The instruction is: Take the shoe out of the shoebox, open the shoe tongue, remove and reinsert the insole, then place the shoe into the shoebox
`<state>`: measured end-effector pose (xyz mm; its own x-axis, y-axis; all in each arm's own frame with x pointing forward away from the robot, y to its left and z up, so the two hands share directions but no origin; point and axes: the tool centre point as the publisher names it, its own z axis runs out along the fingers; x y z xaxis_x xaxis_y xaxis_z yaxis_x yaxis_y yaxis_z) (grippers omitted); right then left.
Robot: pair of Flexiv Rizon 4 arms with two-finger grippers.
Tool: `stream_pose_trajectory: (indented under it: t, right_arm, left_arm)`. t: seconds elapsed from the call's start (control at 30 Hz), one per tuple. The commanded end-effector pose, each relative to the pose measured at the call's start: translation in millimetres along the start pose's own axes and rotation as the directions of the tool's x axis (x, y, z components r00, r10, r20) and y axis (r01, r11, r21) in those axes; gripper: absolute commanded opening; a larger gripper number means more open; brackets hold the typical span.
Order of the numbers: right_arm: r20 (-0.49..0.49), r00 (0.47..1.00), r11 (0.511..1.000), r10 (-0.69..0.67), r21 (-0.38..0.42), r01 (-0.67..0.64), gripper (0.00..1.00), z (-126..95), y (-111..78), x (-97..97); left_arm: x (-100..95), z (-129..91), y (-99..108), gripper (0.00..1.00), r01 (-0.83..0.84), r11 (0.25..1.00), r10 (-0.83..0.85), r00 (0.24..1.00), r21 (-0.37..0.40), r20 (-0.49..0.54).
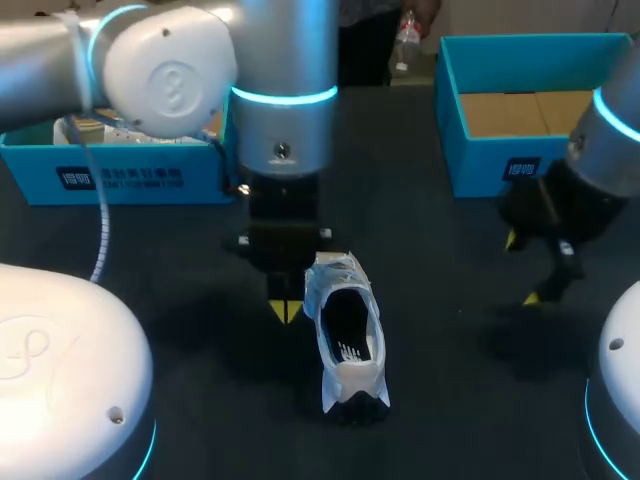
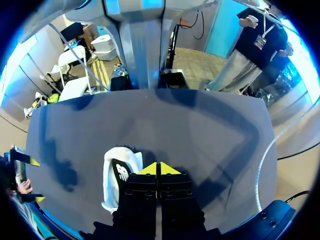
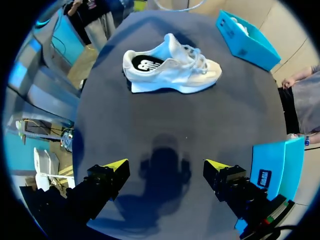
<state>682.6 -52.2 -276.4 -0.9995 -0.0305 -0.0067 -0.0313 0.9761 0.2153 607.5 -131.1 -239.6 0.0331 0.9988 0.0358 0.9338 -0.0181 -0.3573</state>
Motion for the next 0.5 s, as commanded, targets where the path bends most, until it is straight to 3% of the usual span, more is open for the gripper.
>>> stream_pose_trajectory:
  t: [0.03, 0.13, 0.27, 0.3, 0.5]
  right_arm:
    - [0.032, 0.999, 0.999, -0.006, -0.035, 0.007, 1.00, -9.4, -16.0, 14.3]
    - [0.032, 0.999, 0.999, -0.006, -0.035, 0.007, 1.00, -9.4, -16.0, 14.3]
    - [0.032, 0.999, 0.999, -0.006, -0.035, 0.007, 1.00, -9.4, -16.0, 14.3]
    - [0.032, 0.999, 0.999, -0.006, -0.035, 0.007, 1.00, -9.4, -16.0, 14.3]
    - [0.032, 0.999, 0.999, -0.006, -0.035, 0.007, 1.00, -9.4, -16.0, 14.3]
  left_arm:
    - [-6.2, 5.8, 0.4, 0.00, 0.001, 1.000, -0.001, 1.000, -0.002, -0.025]
    - [-6.2, 5.8, 0.4, 0.00, 0.001, 1.000, -0.001, 1.000, -0.002, -0.025]
    - [-29.6, 26.2, 13.0, 0.00, 0.001, 1.000, -0.004, 0.994, -0.031, -0.105]
    - [-29.5, 31.2, 17.2, 0.00, 0.028, 0.997, -0.036, 0.991, -0.069, -0.127]
    - [-26.1, 32.2, 20.1, 0.00, 0.059, 0.996, -0.068, 0.989, -0.074, -0.128]
